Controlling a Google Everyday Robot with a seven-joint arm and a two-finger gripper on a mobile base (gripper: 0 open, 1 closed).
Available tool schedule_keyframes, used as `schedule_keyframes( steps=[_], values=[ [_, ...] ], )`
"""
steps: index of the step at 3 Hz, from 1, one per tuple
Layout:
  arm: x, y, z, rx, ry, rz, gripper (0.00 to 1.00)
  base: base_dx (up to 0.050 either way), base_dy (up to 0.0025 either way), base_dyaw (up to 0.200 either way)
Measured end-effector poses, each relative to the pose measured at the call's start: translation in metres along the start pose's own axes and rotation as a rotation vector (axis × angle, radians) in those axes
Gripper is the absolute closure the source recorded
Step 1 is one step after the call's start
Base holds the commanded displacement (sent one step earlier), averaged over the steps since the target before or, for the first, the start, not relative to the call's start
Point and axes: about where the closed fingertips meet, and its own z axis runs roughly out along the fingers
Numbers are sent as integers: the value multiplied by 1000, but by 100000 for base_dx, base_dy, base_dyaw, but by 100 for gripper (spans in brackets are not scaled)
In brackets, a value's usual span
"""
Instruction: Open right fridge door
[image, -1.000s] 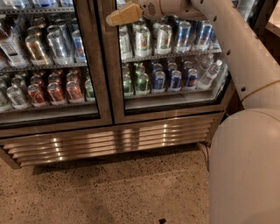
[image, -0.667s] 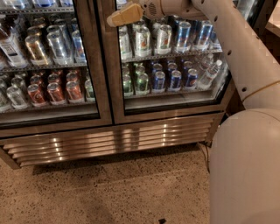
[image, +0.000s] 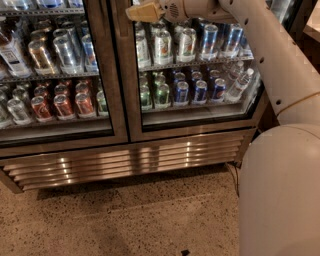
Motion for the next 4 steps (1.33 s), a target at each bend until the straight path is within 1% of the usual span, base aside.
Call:
schedule_keyframes(
  steps=[1,2,3,4],
  values=[
    [0,0,0,0,0,0,75,0,0,0],
    [0,0,0,0,0,0,96,0,0,0],
    [0,0,0,0,0,0,0,0,0,0],
    [0,0,0,0,0,0,0,0,0,0]
  ],
)
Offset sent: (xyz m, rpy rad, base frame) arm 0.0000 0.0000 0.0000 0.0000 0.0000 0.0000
